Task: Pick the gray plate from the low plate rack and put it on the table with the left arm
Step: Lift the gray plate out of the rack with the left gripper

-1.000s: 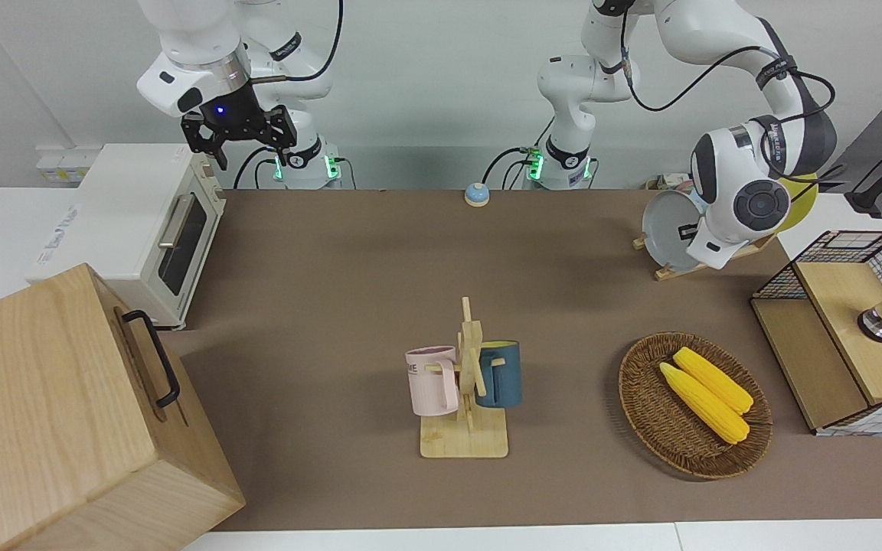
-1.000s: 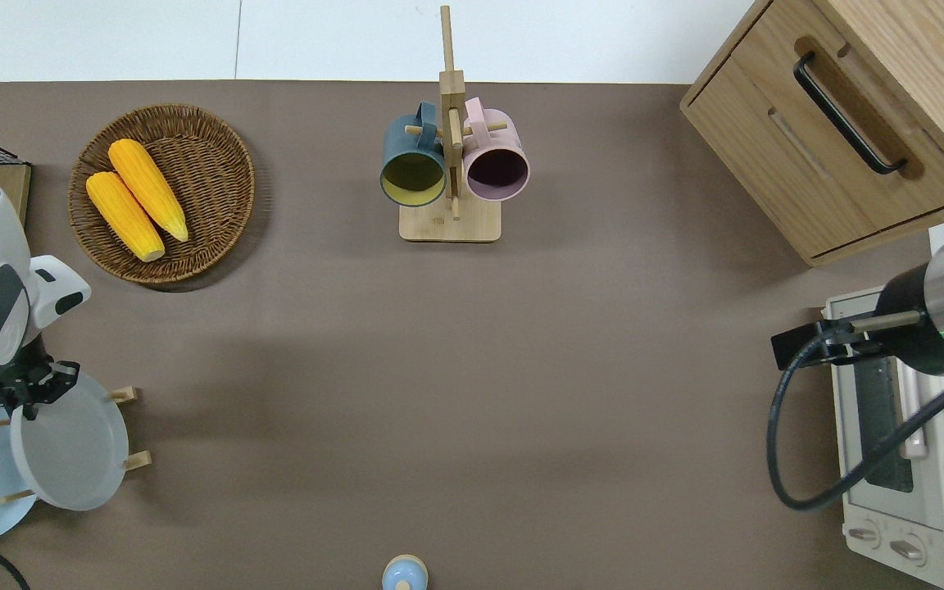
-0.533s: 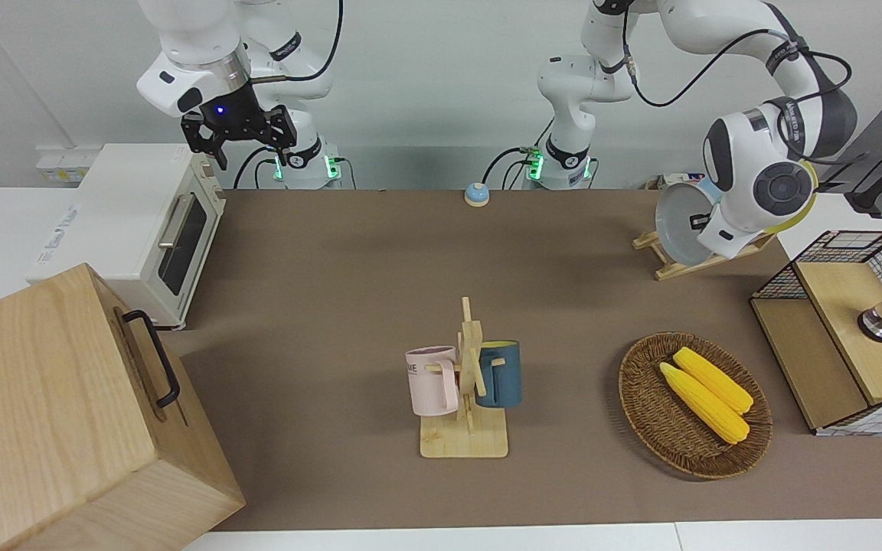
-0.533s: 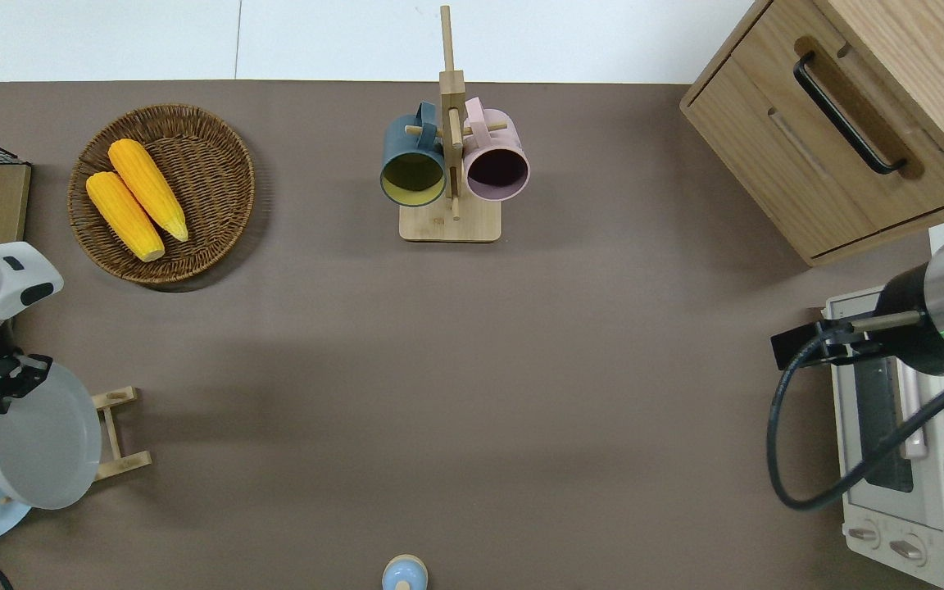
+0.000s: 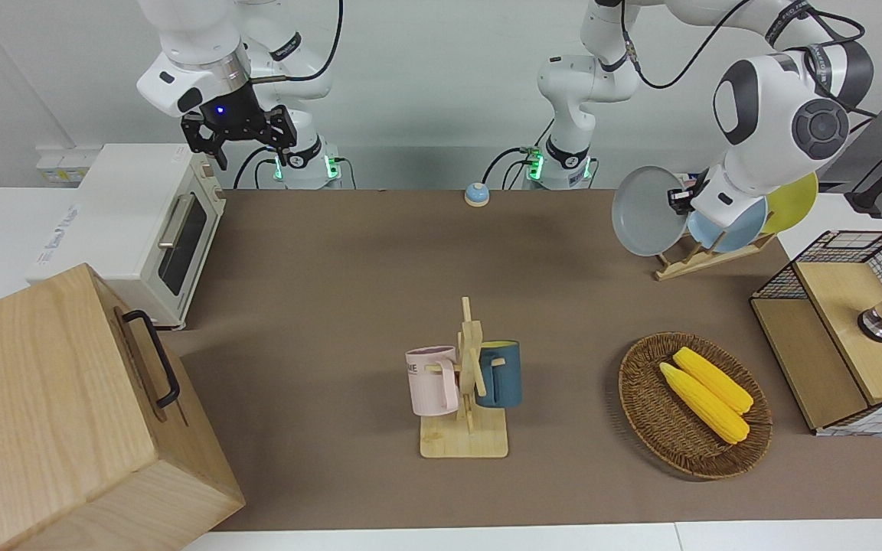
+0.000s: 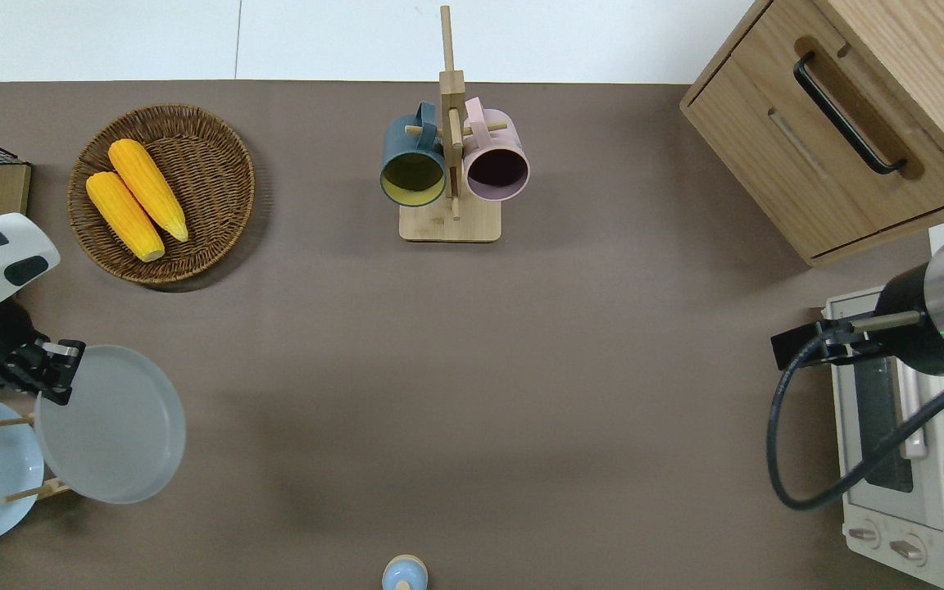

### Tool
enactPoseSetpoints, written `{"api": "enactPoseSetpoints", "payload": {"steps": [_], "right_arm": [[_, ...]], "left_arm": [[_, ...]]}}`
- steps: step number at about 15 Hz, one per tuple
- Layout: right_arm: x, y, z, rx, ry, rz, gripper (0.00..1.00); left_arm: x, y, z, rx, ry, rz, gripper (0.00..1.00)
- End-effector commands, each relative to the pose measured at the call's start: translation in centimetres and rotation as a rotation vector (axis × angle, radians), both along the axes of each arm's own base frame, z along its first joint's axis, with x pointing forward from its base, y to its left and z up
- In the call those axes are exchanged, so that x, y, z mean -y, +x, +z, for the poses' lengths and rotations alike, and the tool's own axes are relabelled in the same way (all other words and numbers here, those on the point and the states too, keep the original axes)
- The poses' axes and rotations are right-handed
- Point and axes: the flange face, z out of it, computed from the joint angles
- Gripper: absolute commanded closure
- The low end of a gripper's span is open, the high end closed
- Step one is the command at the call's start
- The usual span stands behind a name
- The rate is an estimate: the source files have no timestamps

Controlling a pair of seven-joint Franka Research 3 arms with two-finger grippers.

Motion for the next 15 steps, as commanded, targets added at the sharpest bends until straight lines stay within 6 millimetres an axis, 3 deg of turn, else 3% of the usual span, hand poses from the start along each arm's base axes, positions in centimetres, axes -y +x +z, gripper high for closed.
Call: {"api": "enactPoseSetpoints", "payload": {"steps": [1, 6, 11, 15], "right_arm": [[0.3, -0.3, 0.4, -0.005, 0.002, -0.003, 0.013], [0.3, -0.3, 0.4, -0.005, 0.002, -0.003, 0.011], [0.4, -0.3, 0.4, -0.005, 0.002, -0.005, 0.011], [0.4, -0.3, 0.4, -0.005, 0.002, -0.005, 0.013]], "left_arm": [[2.6, -2.1, -1.7, 0.06, -0.079, 0.051, 1.0], [7.4, -4.8, -6.7, 0.181, -0.072, 0.123, 1.0], [8.5, -7.3, -10.7, 0.147, -0.124, 0.166, 1.0], [8.8, -7.2, -11.5, 0.142, -0.136, 0.183, 1.0]]}}
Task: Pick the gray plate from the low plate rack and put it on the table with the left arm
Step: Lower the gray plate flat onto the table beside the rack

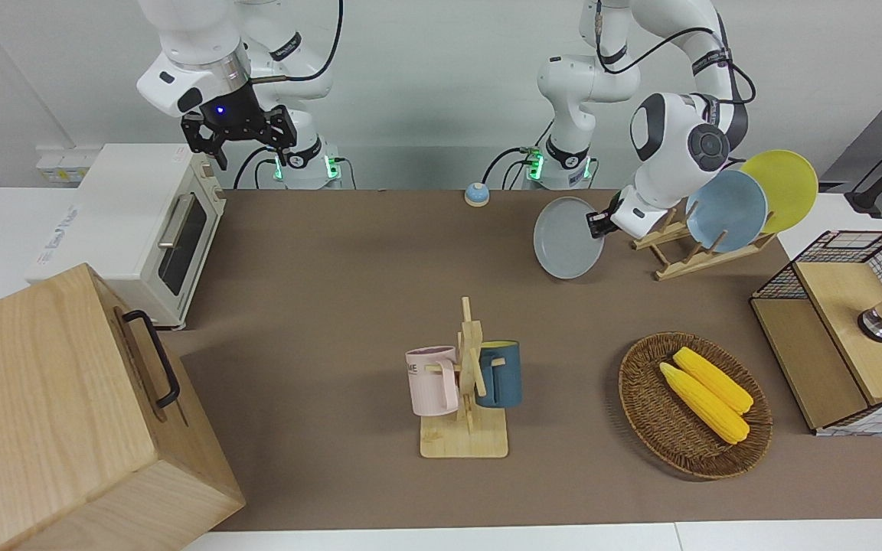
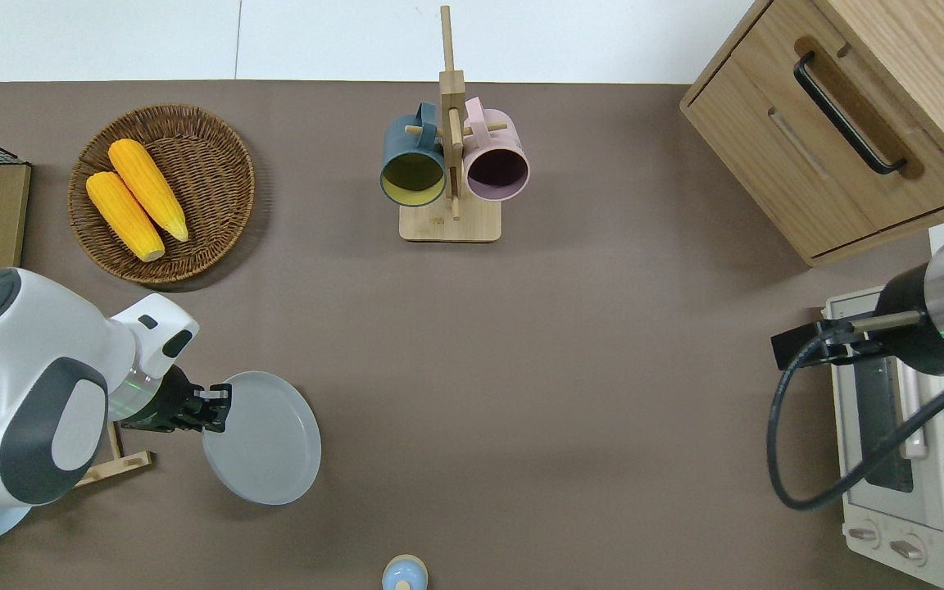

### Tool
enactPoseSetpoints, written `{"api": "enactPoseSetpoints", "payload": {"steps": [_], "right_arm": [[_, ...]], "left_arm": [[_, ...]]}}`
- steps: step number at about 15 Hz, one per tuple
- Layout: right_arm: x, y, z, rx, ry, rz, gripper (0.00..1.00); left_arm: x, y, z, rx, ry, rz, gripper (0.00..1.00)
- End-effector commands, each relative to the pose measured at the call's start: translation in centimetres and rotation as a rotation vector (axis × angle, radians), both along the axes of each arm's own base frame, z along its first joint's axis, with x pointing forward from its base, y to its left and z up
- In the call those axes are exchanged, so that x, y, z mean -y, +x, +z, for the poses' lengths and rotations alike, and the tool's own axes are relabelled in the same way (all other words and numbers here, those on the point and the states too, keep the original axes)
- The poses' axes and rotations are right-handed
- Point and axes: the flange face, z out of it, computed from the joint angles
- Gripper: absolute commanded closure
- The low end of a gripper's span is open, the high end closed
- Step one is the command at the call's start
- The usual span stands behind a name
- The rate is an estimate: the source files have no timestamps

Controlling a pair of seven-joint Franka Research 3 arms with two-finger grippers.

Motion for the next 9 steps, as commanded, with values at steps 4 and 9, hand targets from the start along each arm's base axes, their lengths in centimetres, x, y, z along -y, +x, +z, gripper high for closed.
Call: {"api": "enactPoseSetpoints", "payload": {"steps": [4, 9], "right_arm": [[0.3, -0.28, 0.4, -0.005, 0.002, -0.003, 0.013], [0.38, -0.27, 0.4, -0.005, 0.002, -0.005, 0.011]], "left_arm": [[0.48, -0.32, -1.05, 0.011, 0.0, 0.045, 0.52], [0.3, -0.23, -1.02, 0.012, 0.004, 0.041, 0.22]]}}
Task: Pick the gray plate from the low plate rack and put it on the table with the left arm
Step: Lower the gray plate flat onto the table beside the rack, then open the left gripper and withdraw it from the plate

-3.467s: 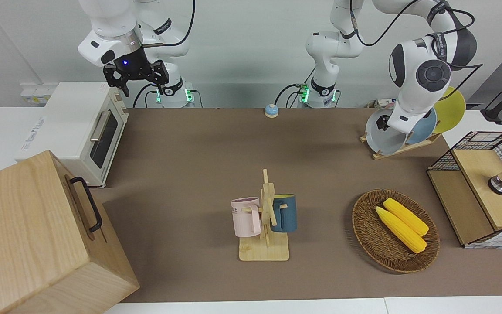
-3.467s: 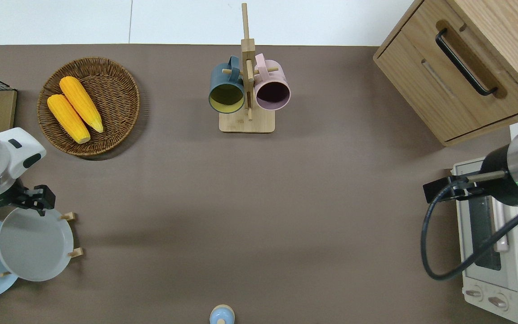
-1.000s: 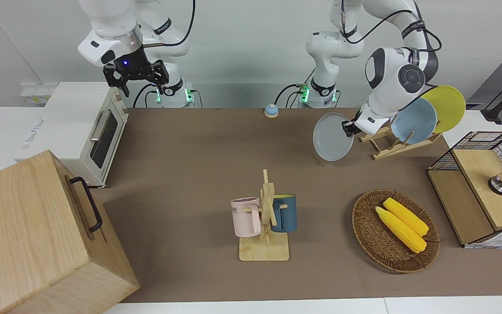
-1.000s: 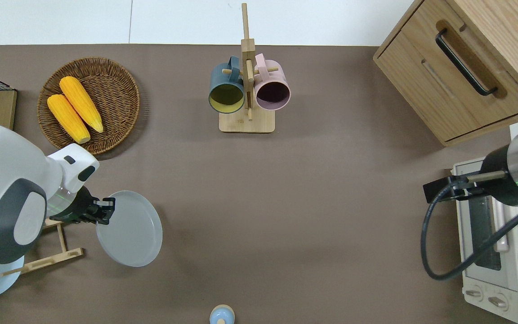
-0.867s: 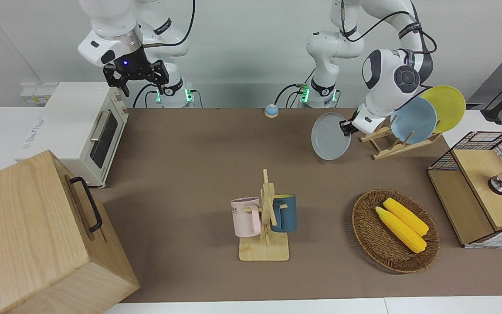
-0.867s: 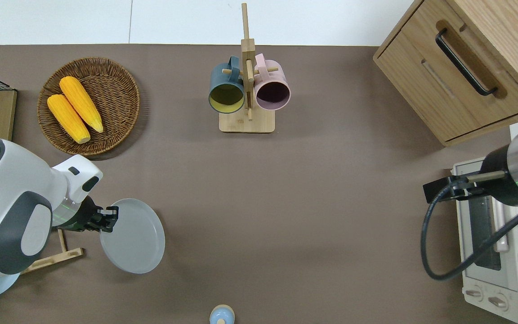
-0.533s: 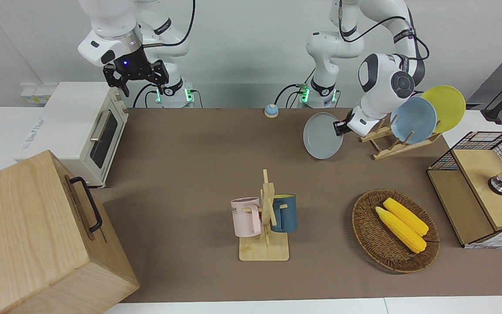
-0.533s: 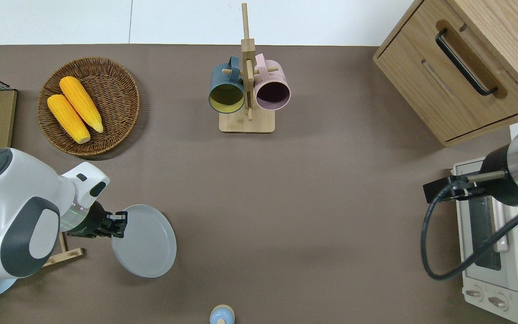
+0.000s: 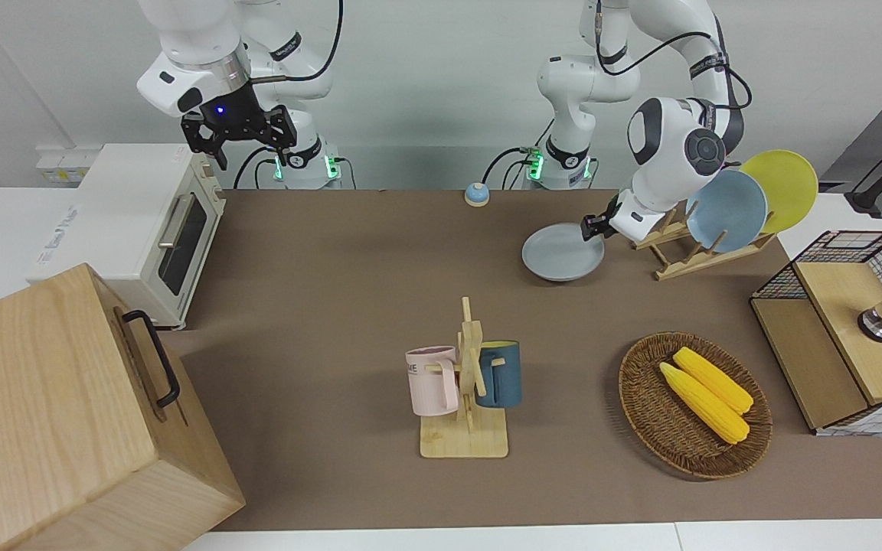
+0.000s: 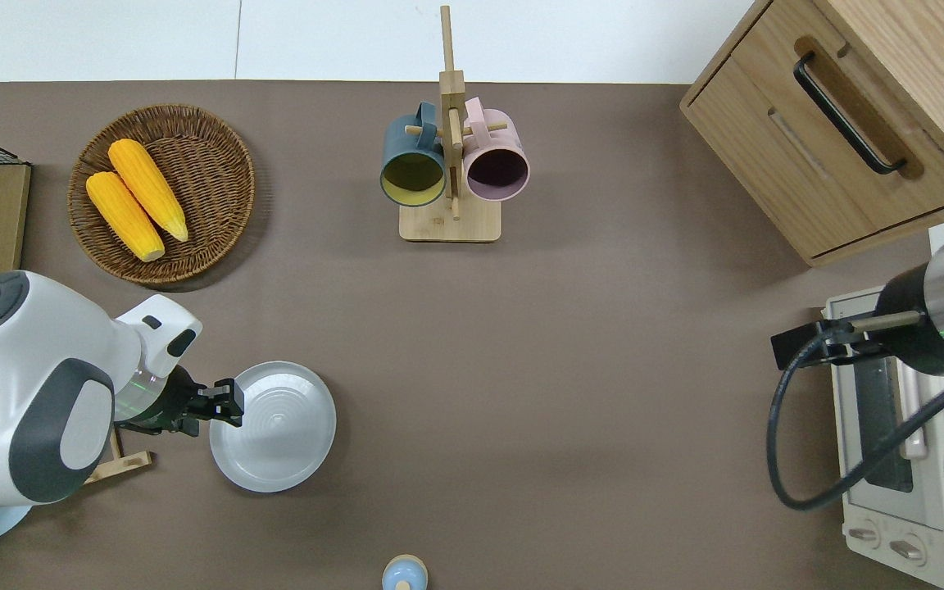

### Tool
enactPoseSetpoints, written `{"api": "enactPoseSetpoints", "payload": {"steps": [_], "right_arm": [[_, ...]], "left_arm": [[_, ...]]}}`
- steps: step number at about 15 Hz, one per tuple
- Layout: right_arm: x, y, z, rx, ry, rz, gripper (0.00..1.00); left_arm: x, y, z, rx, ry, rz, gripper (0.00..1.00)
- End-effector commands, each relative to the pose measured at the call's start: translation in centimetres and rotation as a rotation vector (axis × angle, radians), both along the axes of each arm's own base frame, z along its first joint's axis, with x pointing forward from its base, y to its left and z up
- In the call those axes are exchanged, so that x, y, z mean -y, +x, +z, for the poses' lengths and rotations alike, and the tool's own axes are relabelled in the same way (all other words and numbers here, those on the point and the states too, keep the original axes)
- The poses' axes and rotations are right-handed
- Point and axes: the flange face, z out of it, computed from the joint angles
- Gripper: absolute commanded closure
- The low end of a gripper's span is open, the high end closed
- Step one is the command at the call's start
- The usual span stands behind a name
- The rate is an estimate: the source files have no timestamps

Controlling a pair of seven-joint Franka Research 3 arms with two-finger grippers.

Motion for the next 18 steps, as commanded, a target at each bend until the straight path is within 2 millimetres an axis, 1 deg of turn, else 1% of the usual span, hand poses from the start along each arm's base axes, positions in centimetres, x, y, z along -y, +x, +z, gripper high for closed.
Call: {"api": "enactPoseSetpoints", "payload": {"steps": [1, 4, 5, 6, 7, 9, 10, 12, 14, 15, 18], "right_arm": [[0.3, -0.3, 0.4, -0.005, 0.002, -0.003, 0.013], [0.3, -0.3, 0.4, -0.005, 0.002, -0.003, 0.013], [0.3, -0.3, 0.4, -0.005, 0.002, -0.003, 0.013], [0.4, -0.3, 0.4, -0.005, 0.002, -0.005, 0.013], [0.4, -0.3, 0.4, -0.005, 0.002, -0.005, 0.013], [0.3, -0.3, 0.4, -0.005, 0.002, -0.003, 0.011], [0.4, -0.3, 0.4, -0.005, 0.002, -0.005, 0.013], [0.4, -0.3, 0.4, -0.005, 0.002, -0.005, 0.013], [0.3, -0.3, 0.4, -0.005, 0.002, -0.003, 0.013], [0.4, -0.3, 0.4, -0.005, 0.002, -0.005, 0.013], [0.4, -0.3, 0.4, -0.005, 0.002, -0.005, 0.011]], "left_arm": [[0.2, -0.3, -0.1, 0.014, -0.001, 0.011, 0.2], [0.1, 0.0, 0.7, 0.029, 0.004, -0.001, 0.11], [0.0, 0.4, 1.5, 0.049, 0.016, -0.011, 0.05], [-0.3, 0.9, 2.2, 0.065, 0.048, -0.019, 0.01], [-0.4, 1.3, 3.0, 0.082, 0.068, -0.026, 0.01], [-1.3, 2.4, 5.8, 0.134, 0.117, -0.031, 0.01], [-1.6, 3.0, 7.5, 0.157, 0.119, -0.031, 0.01], [-2.0, 3.9, 10.0, 0.208, 0.116, -0.028, 0.01], [-2.1, 4.6, 11.9, 0.248, 0.114, -0.037, 0.01], [-1.6, 4.9, 12.5, 0.265, 0.113, -0.051, 0.01], [-1.6, 5.7, 14.4, 0.318, 0.11, -0.047, 0.01]]}}
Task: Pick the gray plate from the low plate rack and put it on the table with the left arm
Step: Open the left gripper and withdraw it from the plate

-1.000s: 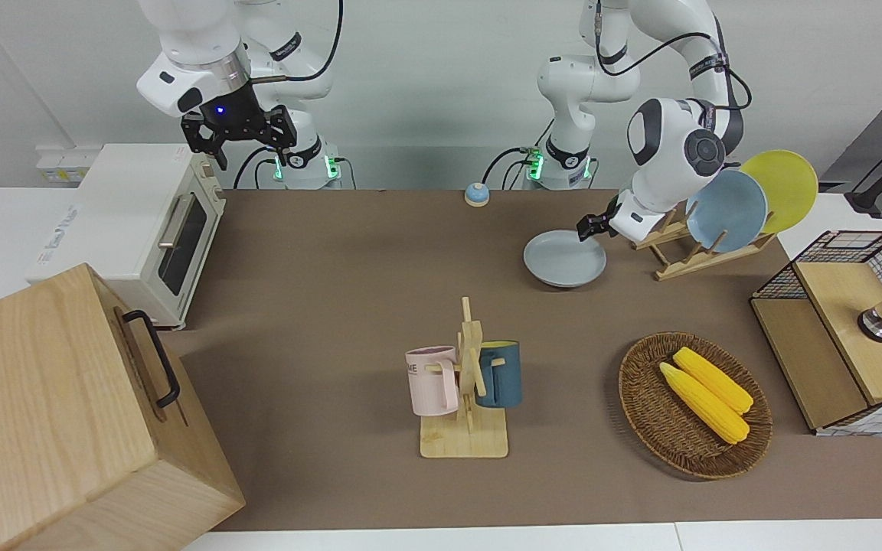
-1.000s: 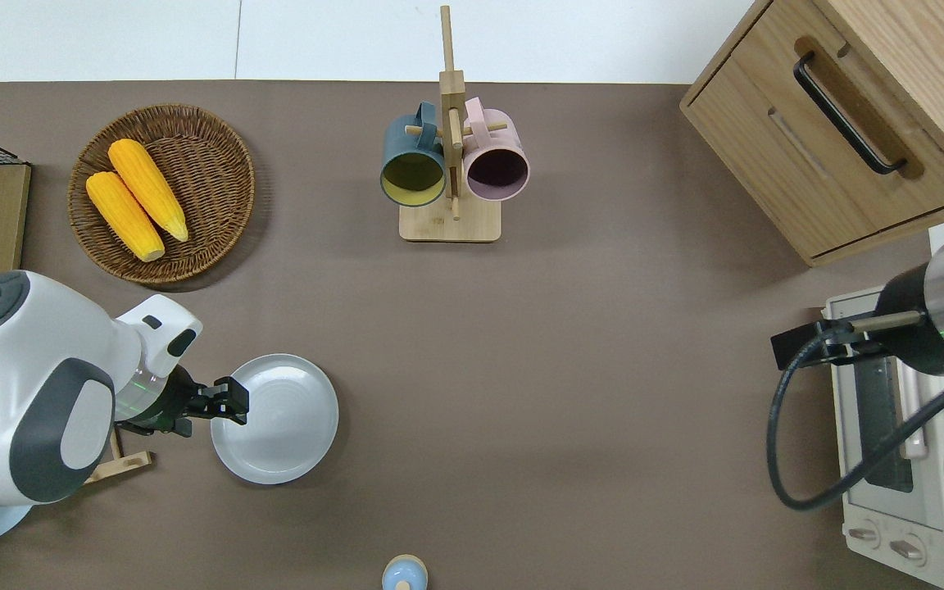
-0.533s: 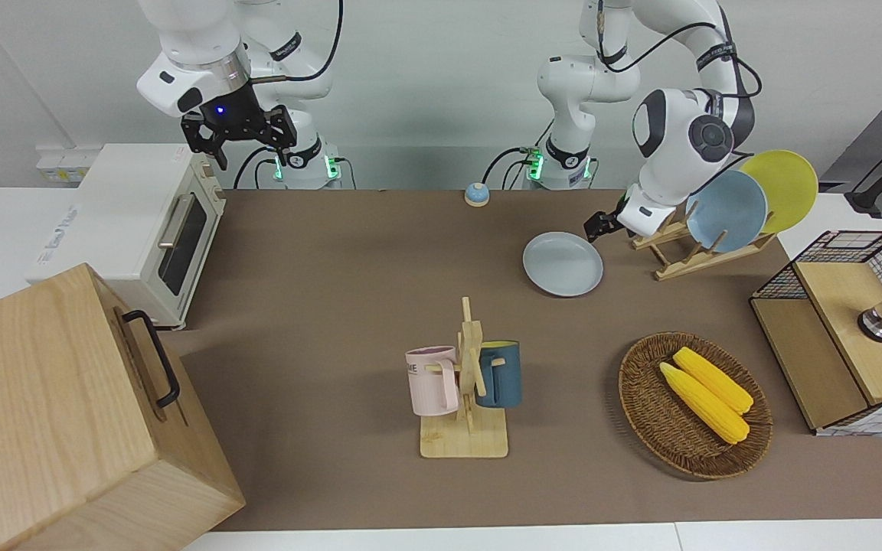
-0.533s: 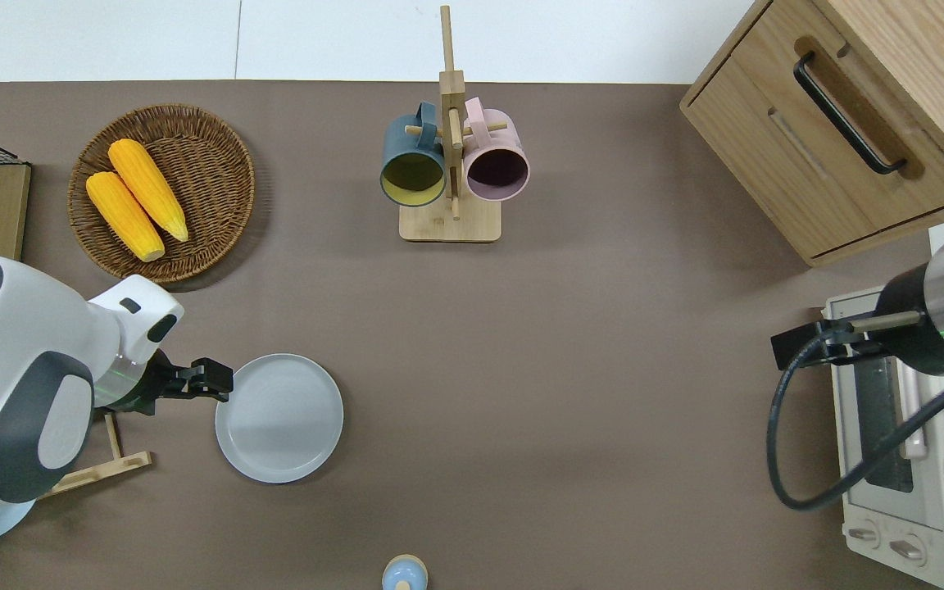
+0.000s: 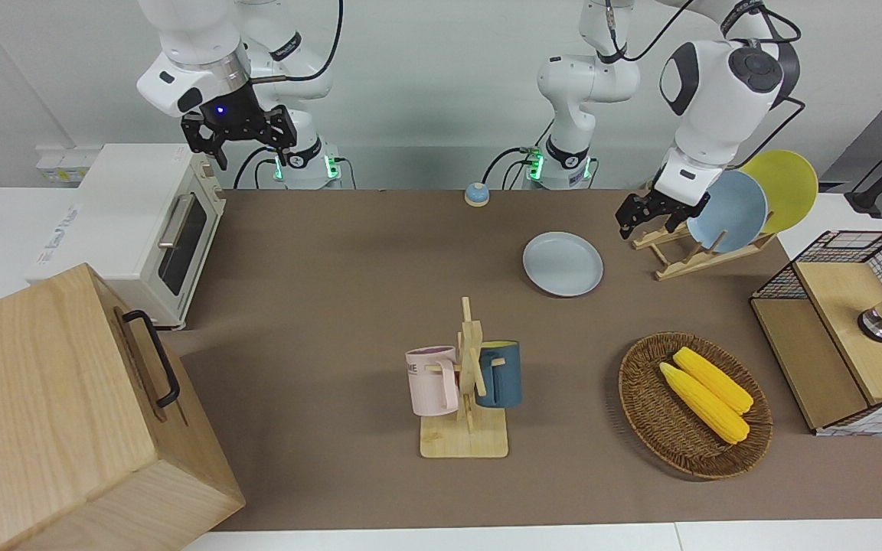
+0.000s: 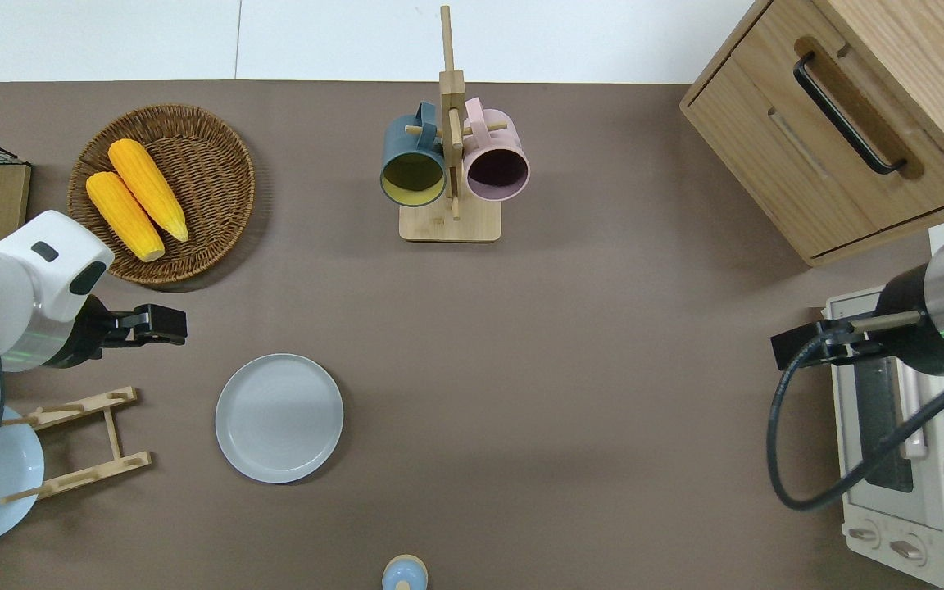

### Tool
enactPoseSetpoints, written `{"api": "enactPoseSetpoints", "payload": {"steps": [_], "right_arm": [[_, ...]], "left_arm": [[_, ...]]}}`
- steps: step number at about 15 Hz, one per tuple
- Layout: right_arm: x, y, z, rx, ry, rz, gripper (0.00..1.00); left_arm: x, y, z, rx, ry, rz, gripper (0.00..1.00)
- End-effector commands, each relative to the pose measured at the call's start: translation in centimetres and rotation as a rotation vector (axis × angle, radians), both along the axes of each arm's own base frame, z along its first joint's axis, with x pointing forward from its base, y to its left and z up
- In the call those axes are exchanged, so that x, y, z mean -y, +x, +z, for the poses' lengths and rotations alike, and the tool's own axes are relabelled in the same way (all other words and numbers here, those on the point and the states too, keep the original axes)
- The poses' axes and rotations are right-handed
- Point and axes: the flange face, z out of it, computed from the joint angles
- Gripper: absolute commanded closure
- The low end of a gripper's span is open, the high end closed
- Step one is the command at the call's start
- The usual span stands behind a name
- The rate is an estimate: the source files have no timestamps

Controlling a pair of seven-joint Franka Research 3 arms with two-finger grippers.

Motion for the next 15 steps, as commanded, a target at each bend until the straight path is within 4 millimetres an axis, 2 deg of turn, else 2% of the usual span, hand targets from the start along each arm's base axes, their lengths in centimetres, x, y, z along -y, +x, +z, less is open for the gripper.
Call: {"api": "enactPoseSetpoints", "payload": {"steps": [1, 3, 4, 5, 15], "right_arm": [[0.4, -0.3, 0.4, -0.005, 0.002, -0.005, 0.011], [0.4, -0.3, 0.4, -0.005, 0.002, -0.005, 0.013], [0.4, -0.3, 0.4, -0.005, 0.002, -0.005, 0.013], [0.4, -0.3, 0.4, -0.005, 0.002, -0.005, 0.011], [0.4, -0.3, 0.4, -0.005, 0.002, -0.005, 0.011]], "left_arm": [[0.1, 1.2, 3.3, 0.066, 0.014, -0.01, 0.01], [0.3, 1.4, 4.5, 0.078, 0.013, -0.013, 0.0], [0.2, 2.0, 6.1, 0.108, 0.009, -0.009, 0.0], [0.1, 2.4, 6.3, 0.102, 0.007, -0.005, 0.0], [0.2, 2.2, 6.2, 0.074, 0.015, -0.001, 0.0]]}}
